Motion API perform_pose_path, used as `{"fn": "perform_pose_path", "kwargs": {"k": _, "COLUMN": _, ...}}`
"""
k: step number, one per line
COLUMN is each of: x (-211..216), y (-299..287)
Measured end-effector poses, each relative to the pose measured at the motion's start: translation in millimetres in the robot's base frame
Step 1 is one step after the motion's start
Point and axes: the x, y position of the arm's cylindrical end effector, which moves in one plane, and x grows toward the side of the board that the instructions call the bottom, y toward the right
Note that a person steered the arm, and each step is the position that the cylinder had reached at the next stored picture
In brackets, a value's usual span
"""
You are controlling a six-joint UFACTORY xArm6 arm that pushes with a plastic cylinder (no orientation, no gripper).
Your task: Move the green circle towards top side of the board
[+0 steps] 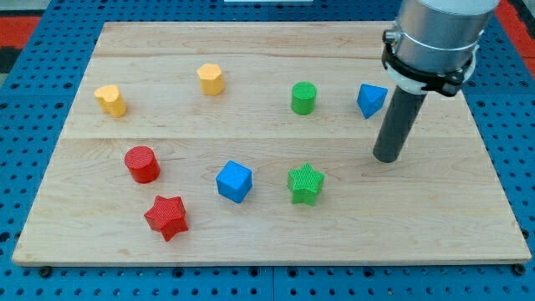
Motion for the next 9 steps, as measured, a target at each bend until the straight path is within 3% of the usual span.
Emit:
{"fn": "perform_pose_path", "kwargs": {"k": 3, "x": -23, "y": -72}}
{"fn": "perform_pose_path", "kwargs": {"k": 5, "x": -32, "y": -59}}
{"fn": "perform_pose_path", "kwargs": {"k": 6, "x": -54, "y": -37}}
{"fn": "perform_pose_path", "kwargs": {"k": 8, "x": -81, "y": -95}}
{"fn": "perform_pose_path", "kwargs": {"k": 9, "x": -131, "y": -96}}
